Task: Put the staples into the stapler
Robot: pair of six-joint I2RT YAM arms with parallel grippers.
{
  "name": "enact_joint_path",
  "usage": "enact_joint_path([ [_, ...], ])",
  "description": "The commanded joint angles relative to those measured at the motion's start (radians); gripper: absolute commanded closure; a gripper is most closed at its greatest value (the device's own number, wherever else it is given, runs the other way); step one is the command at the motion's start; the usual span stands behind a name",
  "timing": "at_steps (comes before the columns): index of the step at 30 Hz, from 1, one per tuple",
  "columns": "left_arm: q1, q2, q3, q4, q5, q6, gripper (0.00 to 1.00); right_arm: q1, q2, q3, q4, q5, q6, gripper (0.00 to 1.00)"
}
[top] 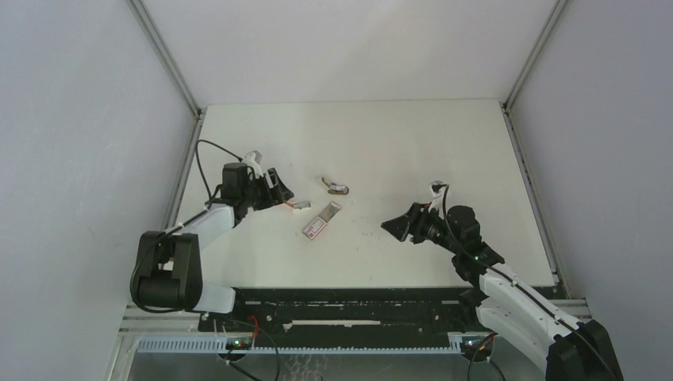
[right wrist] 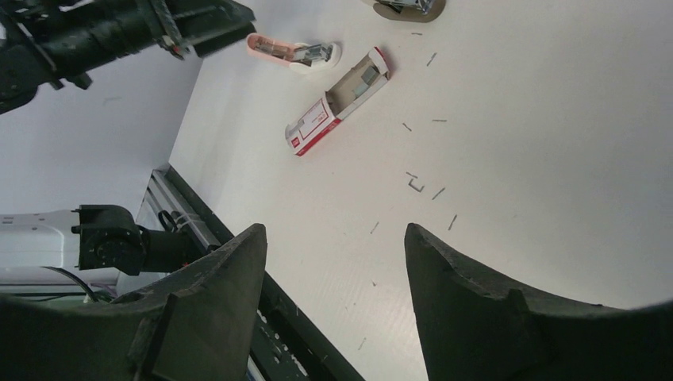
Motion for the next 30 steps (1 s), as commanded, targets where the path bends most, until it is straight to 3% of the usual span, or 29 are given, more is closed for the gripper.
enact_joint_path([
  [1,-0.014,-0.139,-0.005,0.038,-0.183,0.05,0.23,-0.001,-0.005,0.035,-0.006,0.026,-0.039,0.36],
  [5,-0.142,-0.223,-0.048,0.078,-0.312,0.075,0.25,-0.001,-0.004,0.052,-0.031,0.042,-0.055,0.36],
  [8,-0.258,-0.228,-0.057,0.119,-0.308,0.089,0.29,-0.002,-0.006,0.056,-0.044,0.045,-0.057,0.36],
  [16,-0.502,0.012,0.091,0.063,-0.259,0.198,0.57,0.001,-0.021,0.05,-0.063,0.051,-0.052,0.37],
  [20,-0.546,0.107,0.159,0.014,-0.275,0.238,0.64,0.001,-0.034,0.048,-0.072,0.057,-0.051,0.38],
  [30,-0.55,0.204,0.21,-0.014,-0.279,0.268,0.69,0.001,-0.021,0.039,-0.051,0.051,-0.045,0.38],
])
